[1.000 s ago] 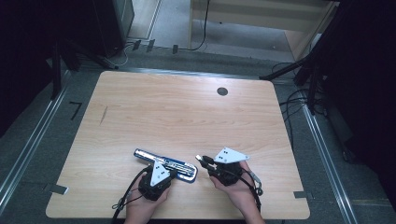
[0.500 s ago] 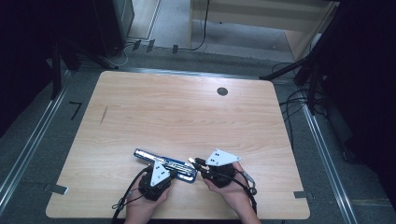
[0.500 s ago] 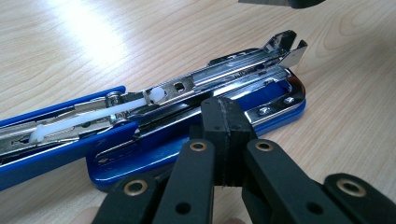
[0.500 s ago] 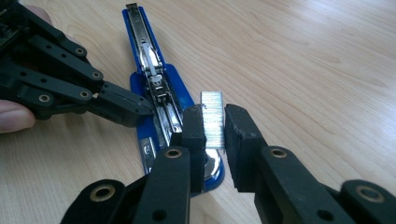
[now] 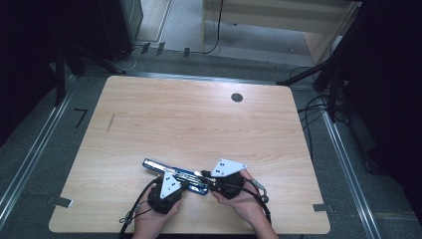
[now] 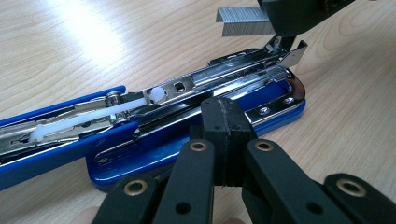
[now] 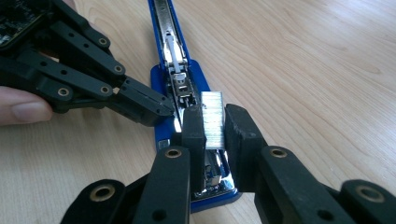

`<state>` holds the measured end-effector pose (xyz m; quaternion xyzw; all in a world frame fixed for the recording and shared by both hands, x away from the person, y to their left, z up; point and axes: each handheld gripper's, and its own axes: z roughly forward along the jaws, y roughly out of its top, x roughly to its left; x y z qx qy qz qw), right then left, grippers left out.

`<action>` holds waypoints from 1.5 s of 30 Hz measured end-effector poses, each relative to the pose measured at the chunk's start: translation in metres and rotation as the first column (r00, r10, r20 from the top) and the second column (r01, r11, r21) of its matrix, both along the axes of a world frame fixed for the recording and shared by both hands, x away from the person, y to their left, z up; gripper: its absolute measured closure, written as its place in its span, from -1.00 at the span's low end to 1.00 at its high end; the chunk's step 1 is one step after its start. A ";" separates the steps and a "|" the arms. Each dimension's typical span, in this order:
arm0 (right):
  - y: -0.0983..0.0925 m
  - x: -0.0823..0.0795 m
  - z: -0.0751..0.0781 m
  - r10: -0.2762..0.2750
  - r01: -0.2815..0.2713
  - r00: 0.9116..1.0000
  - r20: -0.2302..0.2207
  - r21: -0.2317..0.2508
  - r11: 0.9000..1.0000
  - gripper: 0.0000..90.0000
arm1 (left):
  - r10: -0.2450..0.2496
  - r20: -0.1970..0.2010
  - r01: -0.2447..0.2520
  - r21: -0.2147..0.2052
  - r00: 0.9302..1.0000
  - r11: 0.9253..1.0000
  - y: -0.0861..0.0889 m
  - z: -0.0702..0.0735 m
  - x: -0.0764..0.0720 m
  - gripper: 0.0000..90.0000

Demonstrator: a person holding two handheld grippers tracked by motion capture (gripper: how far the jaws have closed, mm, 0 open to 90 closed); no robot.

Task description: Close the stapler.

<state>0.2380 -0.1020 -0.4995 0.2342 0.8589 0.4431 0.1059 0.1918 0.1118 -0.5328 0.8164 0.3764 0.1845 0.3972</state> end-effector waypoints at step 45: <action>0.013 0.015 0.007 0.144 -0.151 0.988 -0.063 -0.124 0.981 0.77 | 0.001 0.001 -0.001 -0.003 1.000 1.000 0.000 0.000 0.000 1.00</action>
